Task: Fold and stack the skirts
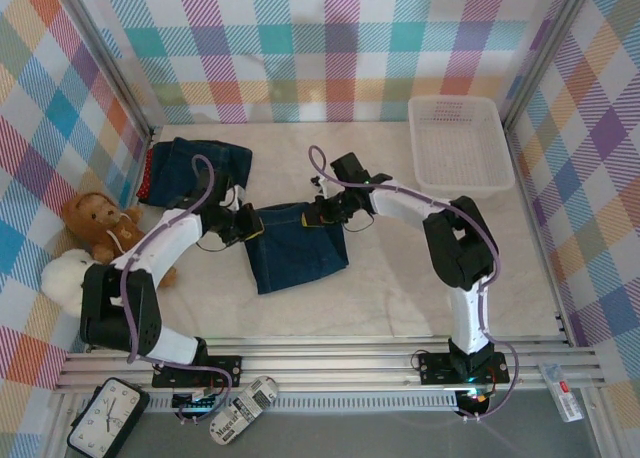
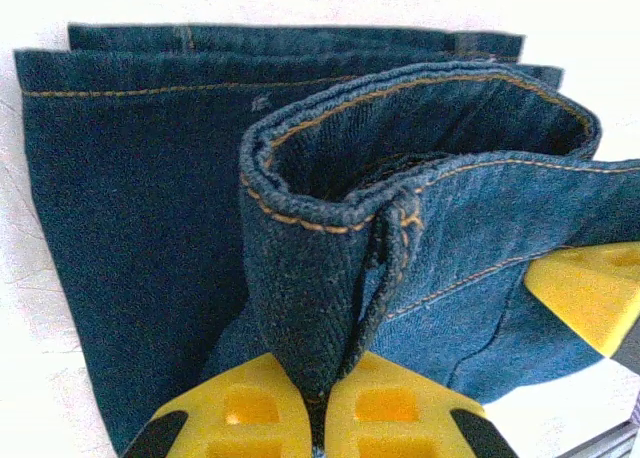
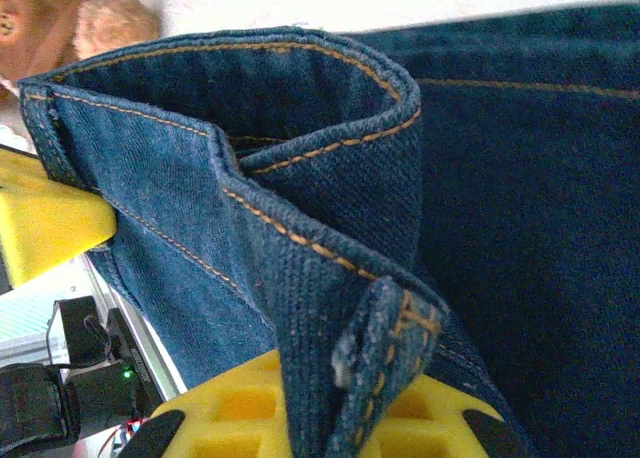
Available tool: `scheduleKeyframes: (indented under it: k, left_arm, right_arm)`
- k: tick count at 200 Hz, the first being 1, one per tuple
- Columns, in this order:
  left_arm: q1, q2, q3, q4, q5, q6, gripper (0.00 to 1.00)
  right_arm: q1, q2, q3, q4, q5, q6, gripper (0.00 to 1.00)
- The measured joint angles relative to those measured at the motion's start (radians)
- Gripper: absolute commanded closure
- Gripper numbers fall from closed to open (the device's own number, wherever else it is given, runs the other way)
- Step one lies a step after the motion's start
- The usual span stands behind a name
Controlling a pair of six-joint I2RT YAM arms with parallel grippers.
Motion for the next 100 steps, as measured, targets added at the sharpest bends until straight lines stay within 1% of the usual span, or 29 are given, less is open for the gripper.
scheduleKeyframes:
  k: [17, 23, 34, 43, 57, 62, 66, 71, 75, 80, 91, 97, 100]
  left_arm:
    - [-0.001, 0.088, 0.001, 0.013, -0.024, 0.0, 1.0]
    - [-0.001, 0.129, 0.003, 0.019, -0.035, 0.0, 1.0]
    - [-0.001, 0.202, 0.013, 0.026, -0.059, -0.003, 1.0]
    - [-0.001, 0.249, 0.034, 0.023, -0.063, -0.007, 1.0]
    - [-0.001, 0.264, 0.076, -0.003, -0.084, -0.019, 1.0]
    - [-0.002, 0.264, 0.085, -0.011, -0.095, -0.023, 0.96]
    - [-0.002, 0.264, 0.09, -0.017, -0.104, -0.025, 0.9]
    - [-0.002, 0.263, 0.098, -0.026, -0.115, -0.026, 0.79]
    - [-0.002, 0.263, 0.104, -0.035, -0.127, -0.03, 0.69]
    - [-0.002, 0.259, 0.112, -0.048, -0.142, -0.031, 0.63]
    - [-0.002, 0.249, 0.13, -0.083, -0.169, -0.041, 0.59]
    - [-0.001, 0.236, 0.141, -0.106, -0.184, -0.045, 0.59]
    - [-0.001, 0.229, 0.145, -0.116, -0.191, -0.045, 0.59]
  right_arm:
    - [-0.001, 0.06, 0.034, -0.013, 0.001, 0.005, 1.0]
    - [-0.001, 0.089, 0.055, -0.021, 0.001, 0.005, 0.97]
    - [0.0, 0.135, 0.083, -0.027, 0.003, 0.005, 0.88]
    - [0.002, 0.159, 0.091, -0.028, 0.005, 0.006, 0.79]
    - [0.002, 0.164, 0.091, -0.043, 0.021, 0.013, 0.62]
    - [0.0, 0.16, 0.091, -0.047, 0.031, 0.01, 0.58]
    - [0.0, 0.155, 0.09, -0.051, 0.042, 0.022, 0.56]
    - [-0.001, 0.147, 0.088, -0.054, 0.055, 0.019, 0.53]
    - [-0.003, 0.137, 0.084, -0.058, 0.072, 0.018, 0.49]
    - [-0.003, 0.121, 0.077, -0.065, 0.096, 0.026, 0.46]
    - [-0.003, 0.076, 0.061, -0.084, 0.148, 0.035, 0.45]
    - [-0.003, 0.05, 0.052, -0.093, 0.175, 0.035, 0.46]
    - [-0.003, 0.036, 0.047, -0.097, 0.19, 0.037, 0.49]
